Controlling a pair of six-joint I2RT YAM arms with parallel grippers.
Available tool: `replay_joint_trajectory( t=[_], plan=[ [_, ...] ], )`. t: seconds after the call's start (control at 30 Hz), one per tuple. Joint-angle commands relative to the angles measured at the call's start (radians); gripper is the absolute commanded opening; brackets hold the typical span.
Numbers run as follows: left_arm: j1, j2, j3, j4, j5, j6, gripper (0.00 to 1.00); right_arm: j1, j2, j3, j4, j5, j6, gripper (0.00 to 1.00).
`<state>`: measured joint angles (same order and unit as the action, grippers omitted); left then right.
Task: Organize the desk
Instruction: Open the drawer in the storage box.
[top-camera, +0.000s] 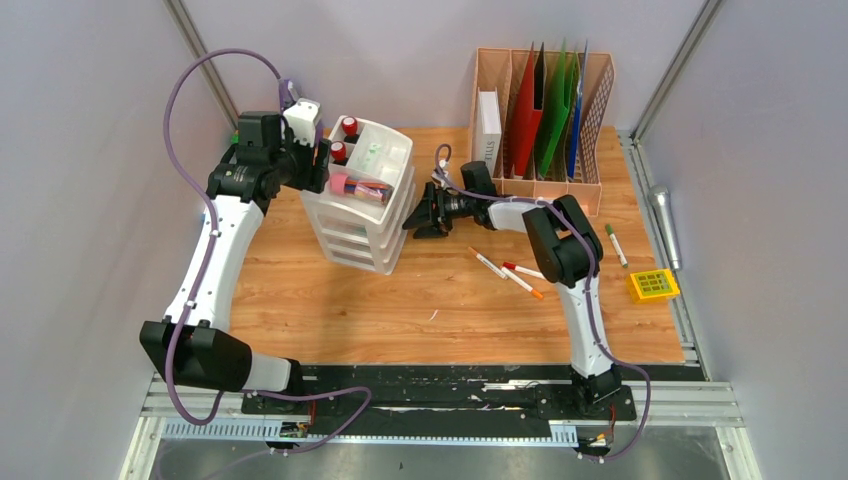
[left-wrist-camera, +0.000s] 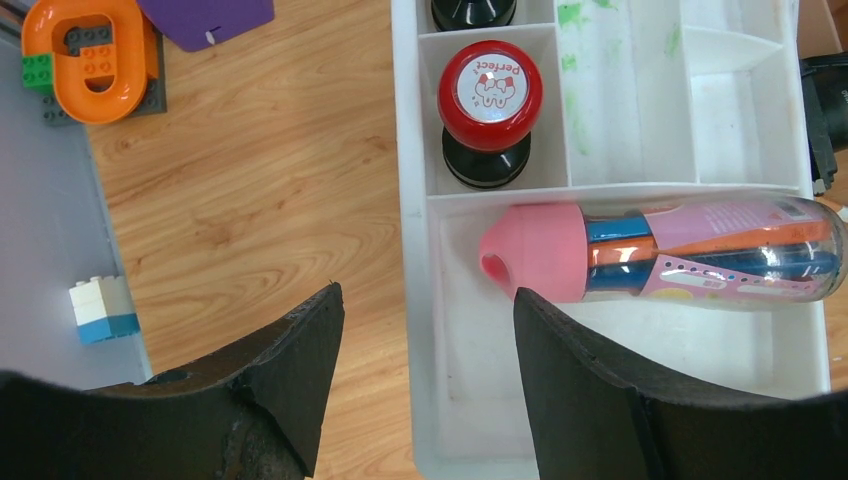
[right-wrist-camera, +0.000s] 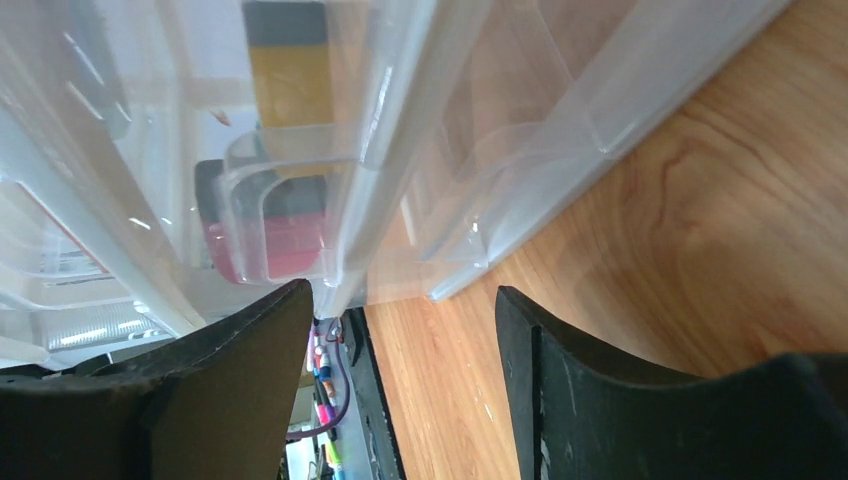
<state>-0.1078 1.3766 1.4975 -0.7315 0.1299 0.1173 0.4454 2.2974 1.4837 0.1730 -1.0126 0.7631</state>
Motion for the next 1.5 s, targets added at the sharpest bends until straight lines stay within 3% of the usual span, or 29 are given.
replay_joint_trajectory(
  t=[0.0,0.3,0.73,1.03,1.37,1.47],
  plan=[
    [0.008,-0.004,0.002,0.041,0.008,-0.016,0.72,-0.013,0.033,0.001,0.179,-0.067,0.098,0.68],
    [0.007,0.001,0.001,0.040,0.007,-0.013,0.72,-0.009,0.113,0.044,0.318,-0.086,0.203,0.67],
    [0.008,0.013,0.005,0.037,0.011,-0.015,0.70,-0.007,0.191,0.050,0.646,-0.153,0.434,0.62],
    [0.007,0.011,0.002,0.036,0.012,-0.013,0.69,0.006,0.211,0.103,0.657,-0.149,0.457,0.59],
    [0.008,0.009,-0.007,0.043,0.016,-0.012,0.68,0.010,0.230,0.107,0.746,-0.159,0.526,0.46],
    [0.007,0.007,-0.011,0.045,-0.007,-0.004,0.62,0.007,0.230,0.091,0.799,-0.158,0.573,0.41]
  ],
)
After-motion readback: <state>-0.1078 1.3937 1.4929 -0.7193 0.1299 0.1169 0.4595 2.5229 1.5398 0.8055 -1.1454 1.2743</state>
